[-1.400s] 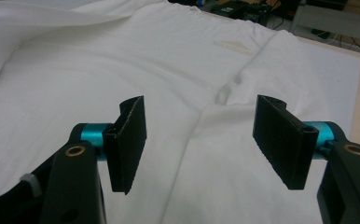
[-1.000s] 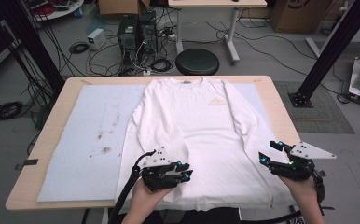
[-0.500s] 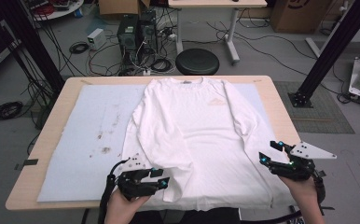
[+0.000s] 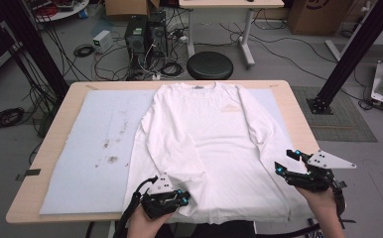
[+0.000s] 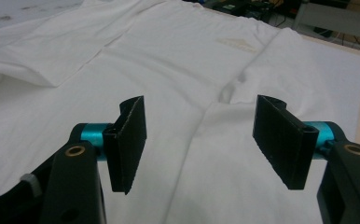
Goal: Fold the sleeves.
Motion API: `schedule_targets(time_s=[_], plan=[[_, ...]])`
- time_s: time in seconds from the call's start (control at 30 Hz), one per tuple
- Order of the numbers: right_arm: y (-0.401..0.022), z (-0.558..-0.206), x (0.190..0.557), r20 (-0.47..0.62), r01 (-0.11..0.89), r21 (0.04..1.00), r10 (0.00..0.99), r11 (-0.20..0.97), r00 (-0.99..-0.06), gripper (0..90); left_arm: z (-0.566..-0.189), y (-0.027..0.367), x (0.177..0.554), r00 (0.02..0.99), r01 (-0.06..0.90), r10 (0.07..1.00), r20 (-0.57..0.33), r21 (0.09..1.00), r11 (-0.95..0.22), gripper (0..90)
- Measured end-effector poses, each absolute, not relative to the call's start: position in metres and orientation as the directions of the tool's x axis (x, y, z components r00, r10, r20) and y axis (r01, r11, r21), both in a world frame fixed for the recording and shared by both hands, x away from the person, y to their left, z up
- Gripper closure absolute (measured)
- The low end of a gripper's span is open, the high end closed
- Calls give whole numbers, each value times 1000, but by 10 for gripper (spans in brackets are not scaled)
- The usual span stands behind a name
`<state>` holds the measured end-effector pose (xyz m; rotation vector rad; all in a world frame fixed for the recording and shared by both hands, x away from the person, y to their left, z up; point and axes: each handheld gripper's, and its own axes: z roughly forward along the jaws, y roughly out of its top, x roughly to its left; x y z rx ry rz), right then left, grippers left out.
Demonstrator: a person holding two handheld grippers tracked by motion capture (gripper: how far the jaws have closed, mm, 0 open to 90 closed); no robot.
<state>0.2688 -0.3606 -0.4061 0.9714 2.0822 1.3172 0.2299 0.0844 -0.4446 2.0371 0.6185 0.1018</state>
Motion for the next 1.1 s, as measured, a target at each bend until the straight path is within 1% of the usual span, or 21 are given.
schedule_targets(time_s=[0.03,0.07,0.1,0.13,0.2,0.23,0.27,0.3,0.37,0.43,0.5,0.6,0.63,0.83,0.93,1.0,1.1], plan=[[-361,-406,269,-28,307,910,778,280,-628,349,-442,81,228,880,364,444,-167,838,-406,863],[-361,-406,269,-28,307,910,778,280,-628,349,-442,81,228,880,364,444,-167,838,-406,863],[-362,-406,268,-28,307,910,780,279,-626,349,-438,74,226,903,334,398,-164,850,-408,863],[-362,-406,268,-29,306,910,779,279,-626,349,-437,70,226,914,327,366,-175,853,-408,862],[-361,-406,268,-32,304,910,779,281,-626,349,-437,70,226,914,327,366,-175,853,-408,862],[-361,-406,268,-30,307,909,779,282,-626,349,-435,59,225,949,270,272,-161,860,-434,860],[-361,-406,268,-29,308,909,780,281,-625,349,-434,55,224,955,250,259,-145,861,-442,857],[-361,-406,268,-30,308,909,779,282,-626,349,-433,52,223,960,236,247,-134,862,-448,844],[-360,-406,268,-31,307,908,779,283,-626,349,-429,48,222,966,221,220,-136,874,-432,777],[-360,-406,268,-30,308,909,779,283,-627,349,-424,49,223,965,223,218,-143,886,-407,712],[-361,-406,268,-32,305,909,779,283,-627,349,-420,56,225,958,228,257,-132,891,-394,683],[-361,-407,268,-30,307,909,780,281,-625,349,-418,75,239,914,282,385,-126,880,-382,679],[-361,-407,268,-30,308,909,780,282,-624,349,-418,79,243,903,293,412,-123,877,-381,679],[-359,-407,269,-30,311,907,781,283,-624,350,-423,94,287,794,398,596,-118,841,-365,665],[-359,-408,271,-32,312,905,779,288,-626,350,-426,90,310,770,422,630,-104,823,-380,607],[-358,-409,271,-30,317,903,778,290,-627,350,-428,82,325,780,419,620,-82,805,-421,583],[-360,-409,271,-28,319,903,780,289,-625,350,-430,72,337,781,393,625,-5,782,-484,575]])
